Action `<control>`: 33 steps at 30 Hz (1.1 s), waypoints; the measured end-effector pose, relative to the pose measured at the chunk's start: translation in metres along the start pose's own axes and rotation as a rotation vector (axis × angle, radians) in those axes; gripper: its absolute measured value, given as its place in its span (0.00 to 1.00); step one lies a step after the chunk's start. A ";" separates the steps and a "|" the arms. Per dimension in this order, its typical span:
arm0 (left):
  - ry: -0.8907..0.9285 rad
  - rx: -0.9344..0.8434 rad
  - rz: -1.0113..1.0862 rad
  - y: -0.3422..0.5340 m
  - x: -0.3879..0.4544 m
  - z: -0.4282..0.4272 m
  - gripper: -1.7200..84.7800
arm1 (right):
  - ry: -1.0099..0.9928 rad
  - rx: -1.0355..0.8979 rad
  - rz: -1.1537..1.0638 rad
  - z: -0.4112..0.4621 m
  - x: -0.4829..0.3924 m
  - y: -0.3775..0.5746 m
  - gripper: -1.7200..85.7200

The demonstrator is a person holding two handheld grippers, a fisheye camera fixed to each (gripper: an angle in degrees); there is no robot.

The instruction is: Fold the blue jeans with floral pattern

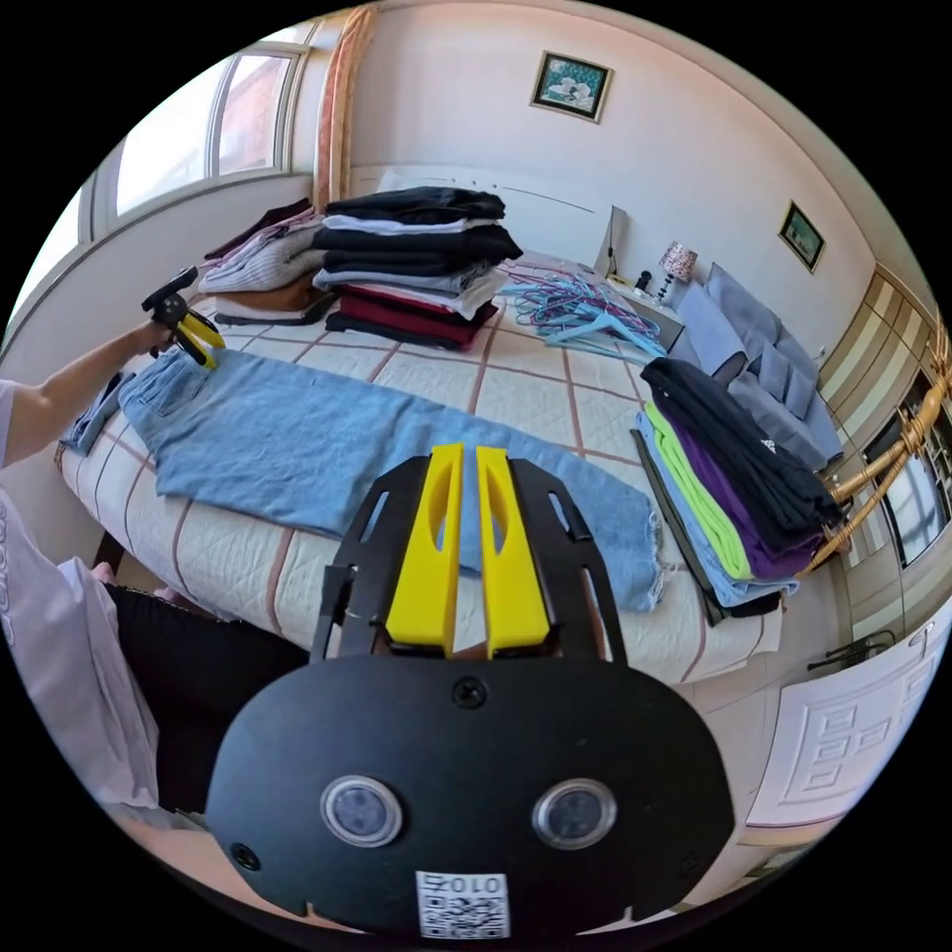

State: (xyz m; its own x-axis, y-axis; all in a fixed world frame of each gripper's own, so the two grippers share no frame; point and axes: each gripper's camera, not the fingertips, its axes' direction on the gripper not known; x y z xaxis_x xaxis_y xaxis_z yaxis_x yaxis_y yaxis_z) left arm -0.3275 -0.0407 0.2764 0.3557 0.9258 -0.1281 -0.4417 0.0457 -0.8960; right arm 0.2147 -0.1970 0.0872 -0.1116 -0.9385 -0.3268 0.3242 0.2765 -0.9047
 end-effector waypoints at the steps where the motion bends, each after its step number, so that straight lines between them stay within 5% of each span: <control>1: 0.041 0.001 -0.013 -0.001 -0.006 0.002 0.10 | 0.001 -0.017 0.001 0.001 -0.001 0.004 0.05; 6: -0.111 0.129 0.034 0.018 0.032 -0.042 0.03 | -0.021 -0.090 0.022 0.012 0.002 0.005 0.05; 18: 0.073 0.421 0.262 0.149 0.220 -0.088 0.02 | -0.025 -0.120 0.141 0.042 0.012 -0.039 0.16; 23: 0.219 0.277 0.207 0.168 0.246 -0.026 0.02 | -0.186 -0.067 0.458 0.056 0.061 -0.041 0.17; 26: 0.258 0.233 0.192 0.170 0.248 -0.008 0.02 | -0.066 -0.109 0.542 0.058 0.068 -0.046 0.17; 30: 0.438 0.211 0.192 0.173 0.224 -0.006 0.02 | 0.054 -0.070 0.476 0.054 0.063 -0.062 0.17; 33: 0.524 0.283 0.237 0.183 0.213 -0.052 0.02 | 0.044 -0.139 0.223 0.069 0.049 -0.098 0.17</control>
State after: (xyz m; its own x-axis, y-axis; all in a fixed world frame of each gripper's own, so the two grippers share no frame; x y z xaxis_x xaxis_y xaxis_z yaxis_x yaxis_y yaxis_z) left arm -0.2893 0.1451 0.0633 0.5456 0.6197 -0.5641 -0.7326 0.0259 -0.6801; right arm 0.2425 -0.2840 0.1788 -0.0940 -0.8421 -0.5310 0.2134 0.5040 -0.8370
